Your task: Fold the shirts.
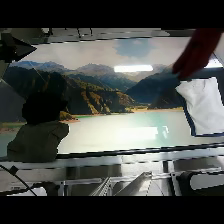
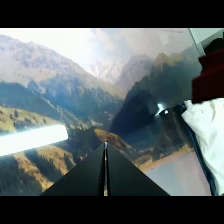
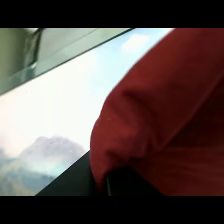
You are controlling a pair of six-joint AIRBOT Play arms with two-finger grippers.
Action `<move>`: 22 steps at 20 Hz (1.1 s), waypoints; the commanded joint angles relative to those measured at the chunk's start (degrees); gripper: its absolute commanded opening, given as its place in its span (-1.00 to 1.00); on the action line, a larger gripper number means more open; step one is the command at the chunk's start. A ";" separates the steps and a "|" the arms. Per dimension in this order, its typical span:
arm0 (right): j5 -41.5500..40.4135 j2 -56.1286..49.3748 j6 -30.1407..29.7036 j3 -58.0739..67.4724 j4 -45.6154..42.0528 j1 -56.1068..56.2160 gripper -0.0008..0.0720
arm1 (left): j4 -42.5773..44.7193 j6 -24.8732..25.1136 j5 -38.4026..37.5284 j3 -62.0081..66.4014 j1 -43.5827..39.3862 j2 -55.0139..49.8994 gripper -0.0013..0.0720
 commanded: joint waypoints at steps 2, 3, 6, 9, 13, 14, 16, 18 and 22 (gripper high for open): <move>-3.06 -1.09 1.38 -0.24 -1.20 -8.66 -0.94 | 0.00 -0.20 -0.02 -0.02 -0.83 -0.02 -0.92; -4.81 -2.82 -0.46 -0.22 -1.18 -9.42 -0.94 | 0.00 -0.20 -0.02 -0.02 -1.25 -0.11 -0.92; -11.04 -6.93 -10.23 -0.20 7.06 -10.23 -0.94 | -0.04 -0.17 0.11 0.00 -2.64 -0.92 -0.92; -17.59 -6.95 -22.34 0.11 21.27 -10.29 -0.94 | -0.07 -0.22 0.59 0.00 -3.67 -2.29 -0.92; -9.97 -6.10 -19.58 0.11 18.05 -12.11 -0.94 | -0.07 -0.63 0.42 0.00 -4.63 -3.89 -0.92; -7.41 -6.08 -14.86 -0.50 15.69 -12.61 -0.94 | -0.02 -0.63 0.17 0.00 -4.81 -4.26 -0.92; -2.62 -5.57 -4.17 -2.36 8.24 -14.01 -0.94 | -0.11 -0.63 -1.01 0.00 -4.83 -4.83 -0.92; 3.48 -4.74 0.42 -3.87 1.01 -15.06 -0.94 | -0.02 -0.63 -3.32 0.00 -4.90 -5.35 -0.92; 9.03 1.66 6.99 -14.47 -2.93 -17.40 -0.95 | -0.02 -0.61 -7.28 0.00 -4.90 -5.53 -0.92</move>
